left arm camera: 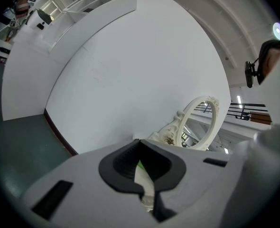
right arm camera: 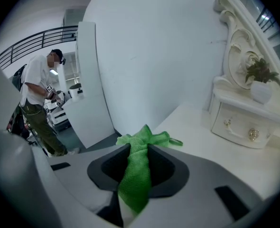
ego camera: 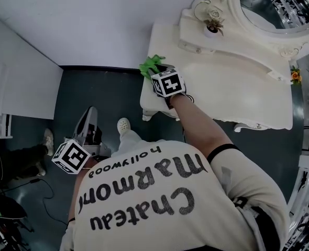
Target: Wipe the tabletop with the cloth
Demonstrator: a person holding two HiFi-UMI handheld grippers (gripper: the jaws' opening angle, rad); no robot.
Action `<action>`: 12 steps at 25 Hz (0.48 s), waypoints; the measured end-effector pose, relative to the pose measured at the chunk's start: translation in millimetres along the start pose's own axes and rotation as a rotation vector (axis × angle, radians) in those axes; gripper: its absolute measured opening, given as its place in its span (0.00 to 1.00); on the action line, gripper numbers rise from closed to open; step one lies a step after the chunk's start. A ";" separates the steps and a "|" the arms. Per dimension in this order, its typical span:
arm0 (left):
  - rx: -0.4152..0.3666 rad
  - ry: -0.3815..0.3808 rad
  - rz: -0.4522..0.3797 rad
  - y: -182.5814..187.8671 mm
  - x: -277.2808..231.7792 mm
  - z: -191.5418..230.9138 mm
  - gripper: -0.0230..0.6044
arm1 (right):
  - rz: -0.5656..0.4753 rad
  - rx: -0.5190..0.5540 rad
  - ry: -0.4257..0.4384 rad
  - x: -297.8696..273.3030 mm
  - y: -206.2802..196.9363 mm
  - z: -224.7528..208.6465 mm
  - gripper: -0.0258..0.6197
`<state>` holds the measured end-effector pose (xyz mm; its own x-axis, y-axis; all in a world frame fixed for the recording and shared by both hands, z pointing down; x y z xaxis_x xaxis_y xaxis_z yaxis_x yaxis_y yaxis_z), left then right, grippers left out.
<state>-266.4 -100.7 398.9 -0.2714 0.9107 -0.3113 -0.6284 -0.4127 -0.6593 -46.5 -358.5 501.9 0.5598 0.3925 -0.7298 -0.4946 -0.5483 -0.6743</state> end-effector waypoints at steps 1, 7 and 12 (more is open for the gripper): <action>-0.001 -0.005 0.001 -0.3 -0.4 -0.5 0.05 | 0.000 0.002 -0.003 0.6 0.5 0.0 0.23; 0.000 -0.011 0.007 -0.6 -0.7 -2.4 0.05 | 0.042 -0.048 -0.062 9.9 -6.5 -9.6 0.23; 0.006 -0.030 0.019 -2.3 -5.4 -5.3 0.05 | 0.052 -0.060 -0.144 26.8 -24.6 -34.6 0.23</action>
<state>-259.6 -104.8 398.5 -0.3051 0.9029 -0.3029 -0.6271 -0.4298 -0.6496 3.7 -360.0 502.9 0.4315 0.4616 -0.7751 -0.4778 -0.6118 -0.6304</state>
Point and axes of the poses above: the fingertips, and each gripper's own axes: x backward along the fingers, z to its left, y out of its top, the point moved 9 cm from there along x, backward along the fingers, and after that the axes turned 9 degrees about z, right-handed, at the moved point
